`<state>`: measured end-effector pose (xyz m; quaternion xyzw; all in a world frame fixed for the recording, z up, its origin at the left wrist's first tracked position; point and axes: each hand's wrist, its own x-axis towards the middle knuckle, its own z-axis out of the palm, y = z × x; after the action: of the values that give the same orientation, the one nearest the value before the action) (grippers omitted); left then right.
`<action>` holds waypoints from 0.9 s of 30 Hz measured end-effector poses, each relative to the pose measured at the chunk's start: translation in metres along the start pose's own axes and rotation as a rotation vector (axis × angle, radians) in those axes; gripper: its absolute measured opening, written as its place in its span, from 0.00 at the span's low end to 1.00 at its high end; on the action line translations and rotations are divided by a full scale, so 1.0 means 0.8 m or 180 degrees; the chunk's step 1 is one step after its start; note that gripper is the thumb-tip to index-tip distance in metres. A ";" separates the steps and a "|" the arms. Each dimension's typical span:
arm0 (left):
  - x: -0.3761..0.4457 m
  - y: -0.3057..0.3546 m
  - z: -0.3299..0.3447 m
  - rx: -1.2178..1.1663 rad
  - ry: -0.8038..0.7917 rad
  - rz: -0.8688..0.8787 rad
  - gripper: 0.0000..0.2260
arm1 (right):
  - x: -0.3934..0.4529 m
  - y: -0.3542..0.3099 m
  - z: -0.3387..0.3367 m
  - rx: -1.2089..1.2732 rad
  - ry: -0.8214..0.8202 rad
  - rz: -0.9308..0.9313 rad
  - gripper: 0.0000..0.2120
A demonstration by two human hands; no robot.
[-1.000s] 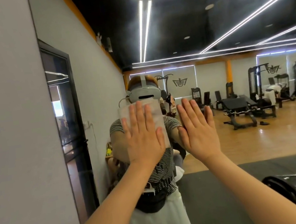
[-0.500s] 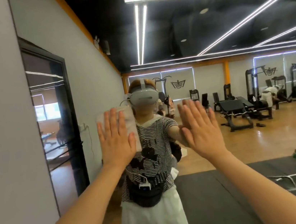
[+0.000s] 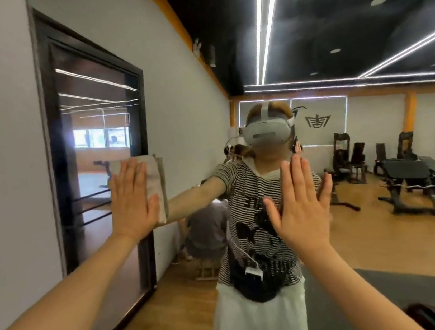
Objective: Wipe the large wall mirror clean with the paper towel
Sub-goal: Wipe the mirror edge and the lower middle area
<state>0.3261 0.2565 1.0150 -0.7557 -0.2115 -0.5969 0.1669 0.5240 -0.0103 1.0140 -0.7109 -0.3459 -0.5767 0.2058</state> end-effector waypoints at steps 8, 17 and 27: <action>-0.004 0.005 -0.006 0.0148 -0.0159 -0.0089 0.31 | 0.001 0.000 0.000 0.0187 0.0025 -0.0033 0.34; -0.005 0.044 0.002 -0.0030 -0.0049 -0.0475 0.31 | 0.000 -0.002 0.002 0.0107 0.0104 -0.0020 0.35; -0.005 0.103 0.014 0.0178 -0.0094 0.0485 0.37 | -0.001 0.001 0.002 -0.0049 0.0062 -0.0048 0.35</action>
<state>0.3774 0.1908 1.0084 -0.7733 -0.1725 -0.5652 0.2298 0.5251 -0.0100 1.0127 -0.7042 -0.3449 -0.5877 0.1993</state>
